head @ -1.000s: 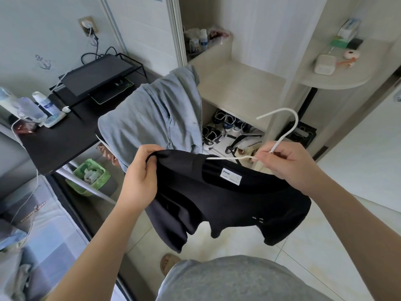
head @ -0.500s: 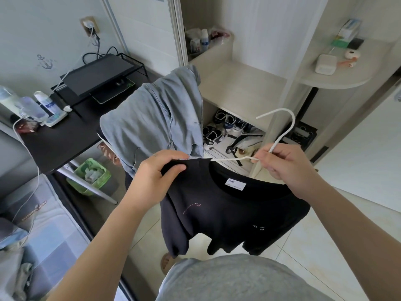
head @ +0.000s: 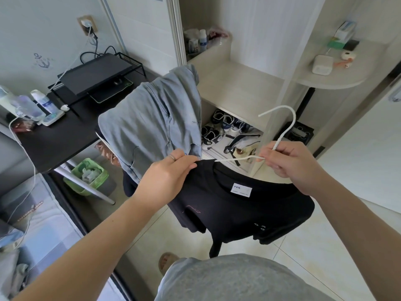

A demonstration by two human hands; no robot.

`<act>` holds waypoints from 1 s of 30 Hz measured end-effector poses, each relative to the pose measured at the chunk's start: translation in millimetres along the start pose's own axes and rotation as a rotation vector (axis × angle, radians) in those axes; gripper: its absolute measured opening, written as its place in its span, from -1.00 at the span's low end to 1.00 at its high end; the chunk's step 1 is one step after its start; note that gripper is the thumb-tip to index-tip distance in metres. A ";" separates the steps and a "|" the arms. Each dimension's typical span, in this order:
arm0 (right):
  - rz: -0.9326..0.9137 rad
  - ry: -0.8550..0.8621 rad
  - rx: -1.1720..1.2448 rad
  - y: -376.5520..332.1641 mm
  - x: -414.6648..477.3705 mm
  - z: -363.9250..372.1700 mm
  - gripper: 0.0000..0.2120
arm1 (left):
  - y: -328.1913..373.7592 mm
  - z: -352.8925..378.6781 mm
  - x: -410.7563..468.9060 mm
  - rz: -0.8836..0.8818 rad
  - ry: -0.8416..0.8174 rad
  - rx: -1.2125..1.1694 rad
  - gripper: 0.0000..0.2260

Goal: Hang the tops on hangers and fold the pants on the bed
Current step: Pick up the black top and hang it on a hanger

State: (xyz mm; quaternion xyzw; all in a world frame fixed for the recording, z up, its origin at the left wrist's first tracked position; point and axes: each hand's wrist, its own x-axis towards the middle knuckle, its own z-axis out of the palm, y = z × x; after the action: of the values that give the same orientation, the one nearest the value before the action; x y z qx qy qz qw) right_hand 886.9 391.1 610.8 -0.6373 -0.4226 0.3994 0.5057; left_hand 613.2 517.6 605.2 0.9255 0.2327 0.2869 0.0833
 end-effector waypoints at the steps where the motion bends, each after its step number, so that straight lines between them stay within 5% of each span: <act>1: -0.001 -0.009 -0.006 0.1 -0.3 -1.9 -0.74 | -2.1 -1.1 2.5 0.014 -0.030 -0.026 -0.75; 7: -0.043 -0.007 -0.010 2.1 1.6 -10.9 -0.76 | -17.7 -1.0 6.5 -0.243 -0.235 -0.396 -0.97; 9: -0.043 0.021 0.023 4.9 3.1 -17.5 -0.76 | -24.9 2.3 -4.6 -0.387 -0.270 -0.451 -0.77; 14: -0.040 0.034 0.039 12.3 5.8 -28.4 -0.78 | -28.9 21.7 -27.9 -0.527 -0.141 -0.360 -0.86; 22: -0.003 -0.010 0.022 15.3 5.5 -29.3 -0.73 | -20.6 2.8 -15.3 -0.439 0.230 -0.166 -0.78; 30: -0.077 -0.050 0.074 6.9 3.2 -19.6 -0.77 | -23.3 -7.9 5.4 -0.692 0.041 -0.435 -0.64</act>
State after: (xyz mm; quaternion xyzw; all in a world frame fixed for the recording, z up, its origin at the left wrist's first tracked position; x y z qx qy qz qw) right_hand 907.2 387.2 607.1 -0.5911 -0.4444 0.4107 0.5333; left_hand 603.7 540.8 607.7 0.7474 0.4660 0.3027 0.3642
